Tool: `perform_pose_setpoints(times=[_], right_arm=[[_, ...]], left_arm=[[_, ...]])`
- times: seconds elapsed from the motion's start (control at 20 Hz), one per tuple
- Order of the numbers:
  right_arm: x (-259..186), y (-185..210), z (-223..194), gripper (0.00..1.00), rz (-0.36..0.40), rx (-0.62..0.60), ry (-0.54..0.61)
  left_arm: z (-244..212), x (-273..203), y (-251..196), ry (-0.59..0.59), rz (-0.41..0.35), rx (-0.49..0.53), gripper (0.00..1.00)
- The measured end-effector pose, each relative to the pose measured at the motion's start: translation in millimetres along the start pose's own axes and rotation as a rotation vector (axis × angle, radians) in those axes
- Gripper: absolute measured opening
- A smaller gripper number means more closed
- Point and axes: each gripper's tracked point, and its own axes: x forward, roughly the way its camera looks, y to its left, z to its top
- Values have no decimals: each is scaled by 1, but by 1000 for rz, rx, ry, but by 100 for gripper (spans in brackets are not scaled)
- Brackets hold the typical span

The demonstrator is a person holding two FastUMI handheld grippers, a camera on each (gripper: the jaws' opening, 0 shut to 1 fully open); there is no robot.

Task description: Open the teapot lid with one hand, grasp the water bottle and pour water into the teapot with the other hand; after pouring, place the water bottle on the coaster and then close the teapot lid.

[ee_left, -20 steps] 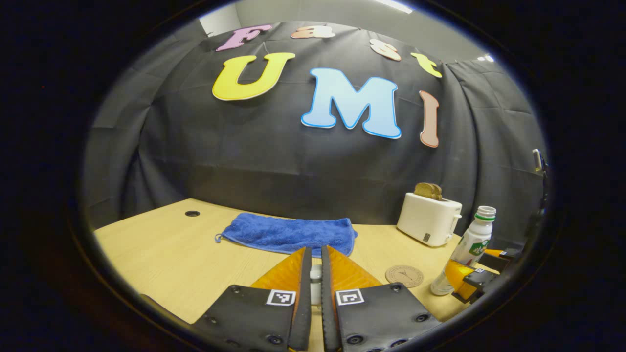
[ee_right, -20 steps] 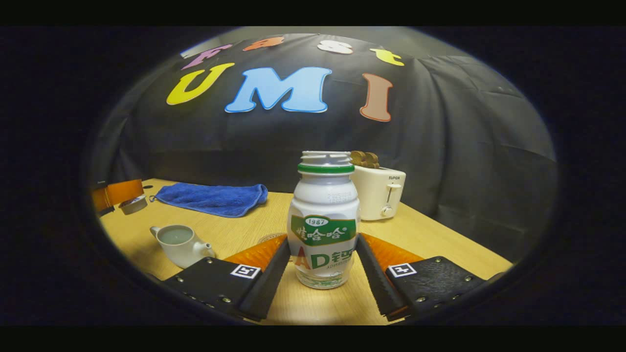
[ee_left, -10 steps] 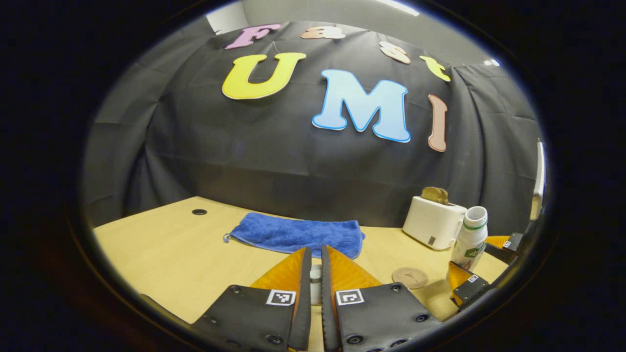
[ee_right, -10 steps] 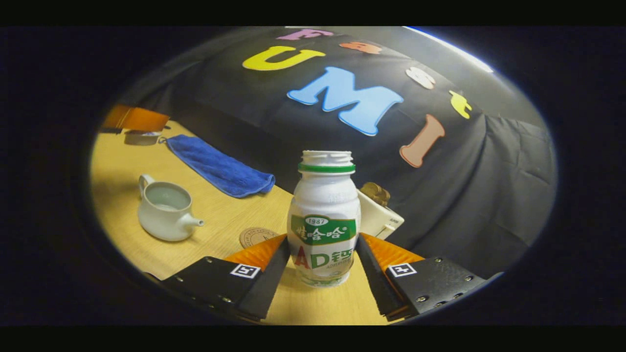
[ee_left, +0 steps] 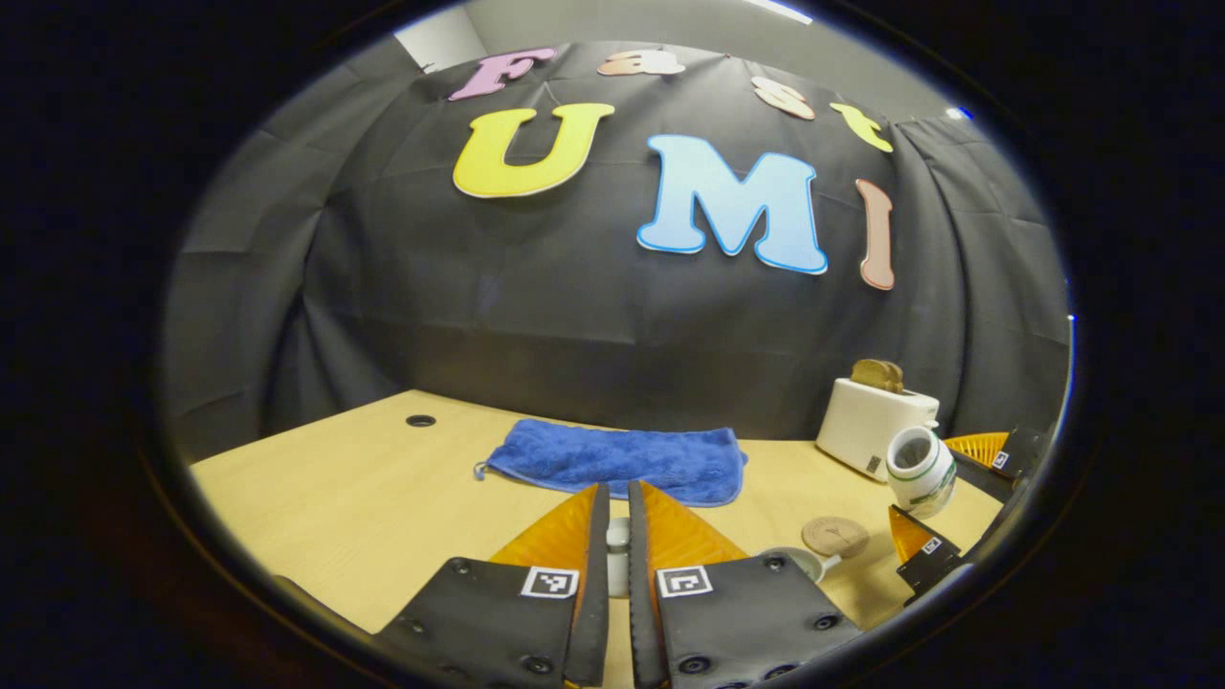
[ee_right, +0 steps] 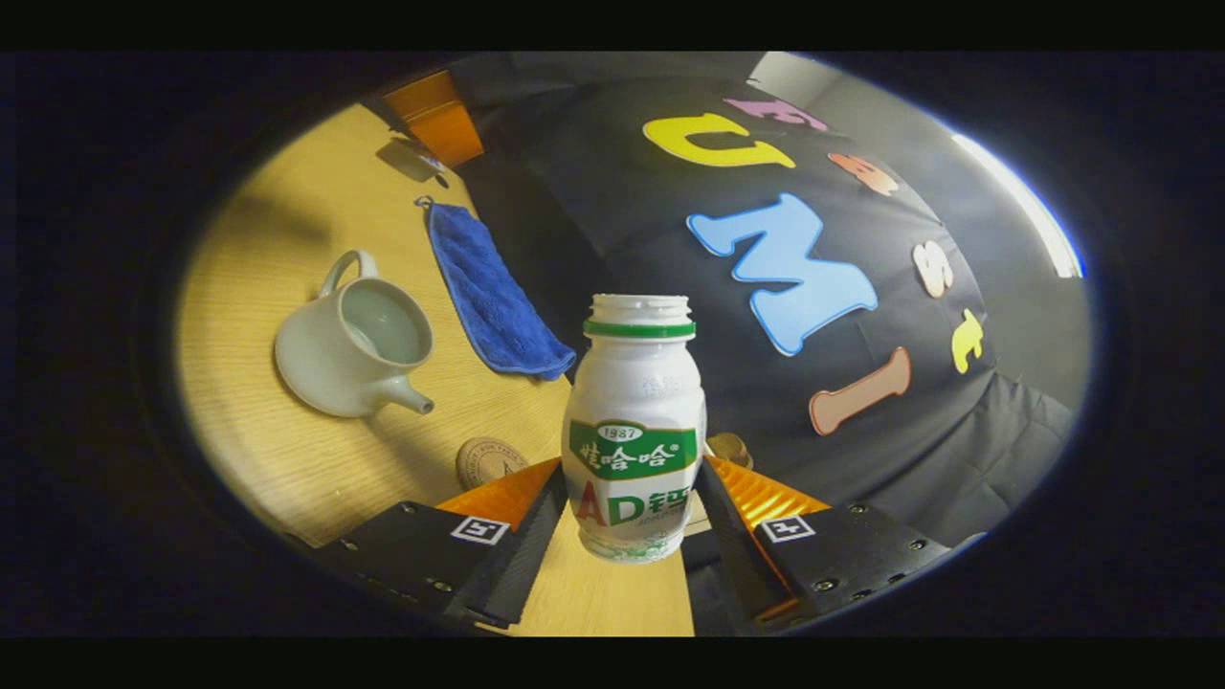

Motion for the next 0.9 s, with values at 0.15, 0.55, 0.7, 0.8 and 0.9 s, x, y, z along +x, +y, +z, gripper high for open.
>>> perform_pose_setpoints(times=[0.15, 0.55, 0.7, 0.8, 0.9], right_arm=[[3, 2, 8, 80, -8, -117, -33], [-8, 7, 24, 80, -22, -398, -93], [-11, 7, 29, 65, -28, -461, -110], [-11, 6, 32, 80, -42, -510, -127], [-12, 6, 34, 80, -47, -556, -142]], left_arm=[[-1, -1, 20, 10, 30, -13, 18], [1, -4, 53, 4, 87, -30, 19], [1, -4, 56, 7, 88, -41, 19], [1, -3, 55, 10, 87, -41, 16], [-1, -2, 55, 15, 83, -37, 19]])
